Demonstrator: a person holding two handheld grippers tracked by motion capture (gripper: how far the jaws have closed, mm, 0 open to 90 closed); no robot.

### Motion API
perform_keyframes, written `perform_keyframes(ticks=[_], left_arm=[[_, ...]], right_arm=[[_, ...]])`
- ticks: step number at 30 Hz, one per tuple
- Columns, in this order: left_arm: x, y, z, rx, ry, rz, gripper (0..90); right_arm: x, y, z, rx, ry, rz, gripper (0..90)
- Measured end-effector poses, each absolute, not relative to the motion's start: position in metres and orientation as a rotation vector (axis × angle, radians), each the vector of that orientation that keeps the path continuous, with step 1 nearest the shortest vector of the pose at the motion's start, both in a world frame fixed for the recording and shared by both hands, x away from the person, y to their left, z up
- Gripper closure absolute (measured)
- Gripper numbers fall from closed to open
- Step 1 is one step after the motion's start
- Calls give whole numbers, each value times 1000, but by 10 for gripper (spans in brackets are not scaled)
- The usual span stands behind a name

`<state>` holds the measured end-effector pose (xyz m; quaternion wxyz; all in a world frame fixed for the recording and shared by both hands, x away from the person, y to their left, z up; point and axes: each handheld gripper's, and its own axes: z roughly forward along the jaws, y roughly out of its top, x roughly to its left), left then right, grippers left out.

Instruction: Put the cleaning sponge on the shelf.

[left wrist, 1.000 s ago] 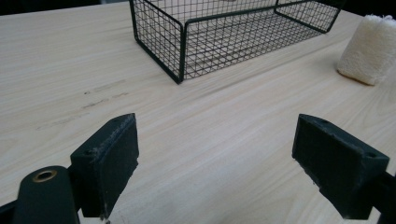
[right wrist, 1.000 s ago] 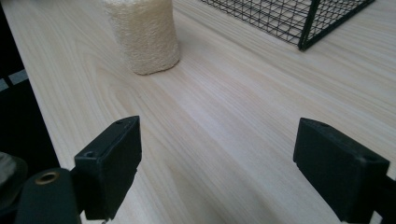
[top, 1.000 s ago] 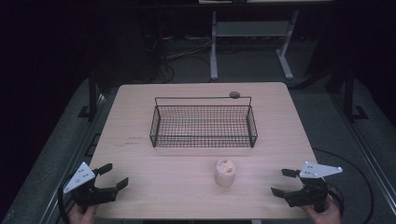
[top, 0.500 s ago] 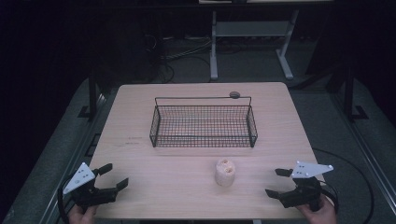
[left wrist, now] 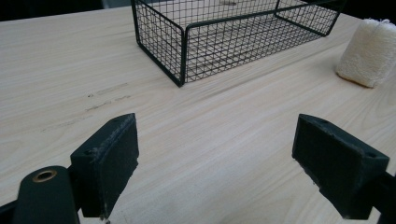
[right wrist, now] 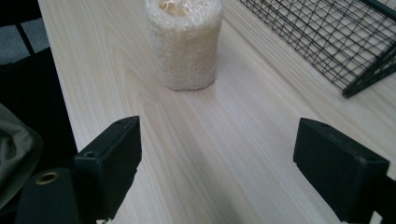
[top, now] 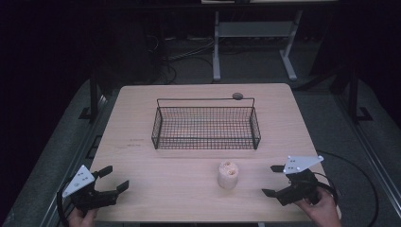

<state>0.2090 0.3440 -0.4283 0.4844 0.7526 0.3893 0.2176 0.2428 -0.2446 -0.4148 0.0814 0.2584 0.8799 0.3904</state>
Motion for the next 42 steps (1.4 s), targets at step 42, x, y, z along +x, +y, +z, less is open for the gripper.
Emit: perform_keyframes(ticks=[42], left_arm=[[209,348,-426,1796,954,529,138]], right_arm=[[283,-175,-369,467,2876,899,148]])
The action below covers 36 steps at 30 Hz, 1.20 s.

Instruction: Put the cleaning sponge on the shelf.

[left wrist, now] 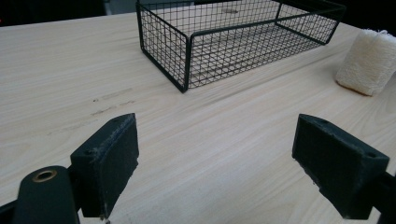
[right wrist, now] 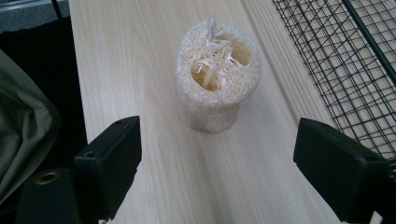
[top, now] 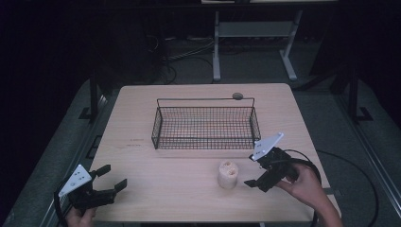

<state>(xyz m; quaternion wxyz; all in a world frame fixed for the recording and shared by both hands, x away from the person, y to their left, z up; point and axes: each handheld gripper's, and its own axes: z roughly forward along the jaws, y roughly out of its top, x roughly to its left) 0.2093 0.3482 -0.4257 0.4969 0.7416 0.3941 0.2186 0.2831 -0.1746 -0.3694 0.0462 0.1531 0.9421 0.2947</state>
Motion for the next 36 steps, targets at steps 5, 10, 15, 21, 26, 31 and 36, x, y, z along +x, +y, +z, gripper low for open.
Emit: perform_keyframes(ticks=[5,10,15,21,26,31,36], left_arm=[[209,348,-425,1795,950,528,138],[209,348,-425,1794,952,529,138],[209,347,-425,1794,949,533,138],[209,348,-425,1794,953,534,138],[209,348,-424,1790,958,538,138],[209,349,-424,1788,960,540,138],[209,348,-424,1789,960,539,138]], right_arm=[[287,-166,-366,437,2899,881,148],[289,-161,-364,410,2914,863,148],[295,-154,-364,389,2942,828,148],[301,-144,-367,377,2977,797,148],[305,-135,-369,351,3001,761,148],[309,-130,-369,341,3013,740,148],[312,-126,-372,344,3031,724,148]])
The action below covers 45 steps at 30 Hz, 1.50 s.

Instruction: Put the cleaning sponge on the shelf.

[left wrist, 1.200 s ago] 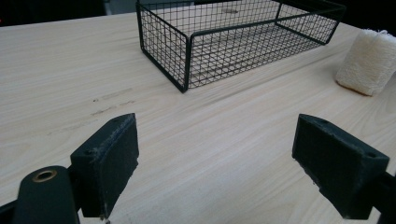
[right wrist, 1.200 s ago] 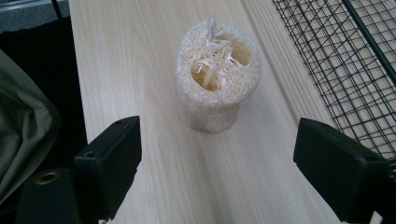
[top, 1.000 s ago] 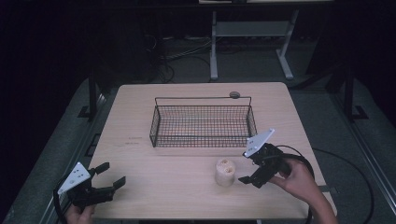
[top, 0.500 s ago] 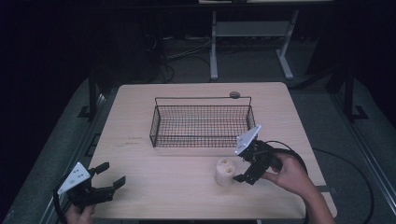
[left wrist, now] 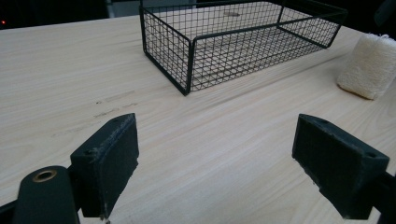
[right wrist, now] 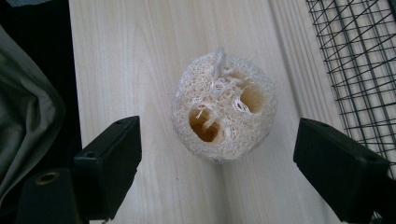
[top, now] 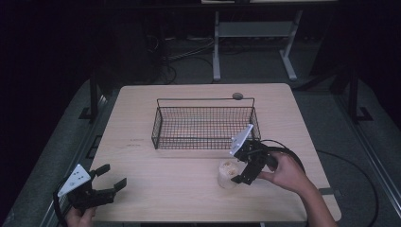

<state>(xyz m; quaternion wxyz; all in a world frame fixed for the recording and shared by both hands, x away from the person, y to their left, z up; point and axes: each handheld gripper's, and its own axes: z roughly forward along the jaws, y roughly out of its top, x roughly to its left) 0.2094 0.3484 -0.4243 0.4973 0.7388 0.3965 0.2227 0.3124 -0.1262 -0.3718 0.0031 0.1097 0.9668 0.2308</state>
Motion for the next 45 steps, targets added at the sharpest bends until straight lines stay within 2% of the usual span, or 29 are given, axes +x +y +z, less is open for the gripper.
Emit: perform_keyframes(ticks=[28,36,45], left_arm=[[210,349,-425,1791,960,538,138],[210,345,-425,1808,954,540,138],[210,346,-425,1804,957,542,138]], right_arm=[[327,-99,-389,295,3124,539,155],[328,-98,-391,298,3132,525,265],[328,-98,-389,302,3137,517,282]])
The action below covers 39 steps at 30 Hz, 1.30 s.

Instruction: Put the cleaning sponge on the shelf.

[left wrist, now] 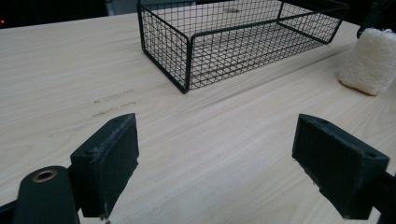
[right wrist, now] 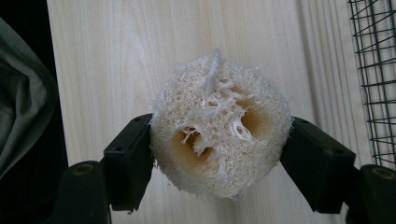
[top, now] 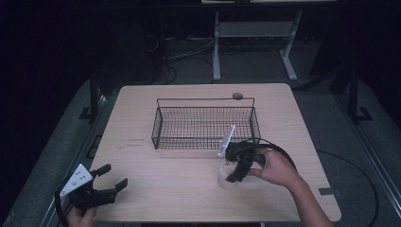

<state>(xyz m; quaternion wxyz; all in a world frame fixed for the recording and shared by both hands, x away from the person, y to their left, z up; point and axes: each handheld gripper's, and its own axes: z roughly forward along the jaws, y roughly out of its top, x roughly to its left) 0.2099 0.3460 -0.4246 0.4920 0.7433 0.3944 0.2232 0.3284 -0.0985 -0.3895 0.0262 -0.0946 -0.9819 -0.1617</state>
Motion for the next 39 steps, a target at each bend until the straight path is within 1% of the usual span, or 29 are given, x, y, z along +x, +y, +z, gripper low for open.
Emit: perform_keyframes(ticks=[17,28,39], left_arm=[[210,346,-424,1806,956,546,138],[210,345,-425,1810,957,540,138],[210,345,-425,1809,957,540,138]], right_arm=[[328,-98,-367,-262,-3035,-535,285],[333,-101,-342,-256,-3031,-587,285],[342,-98,-322,-257,-3050,-558,285]])
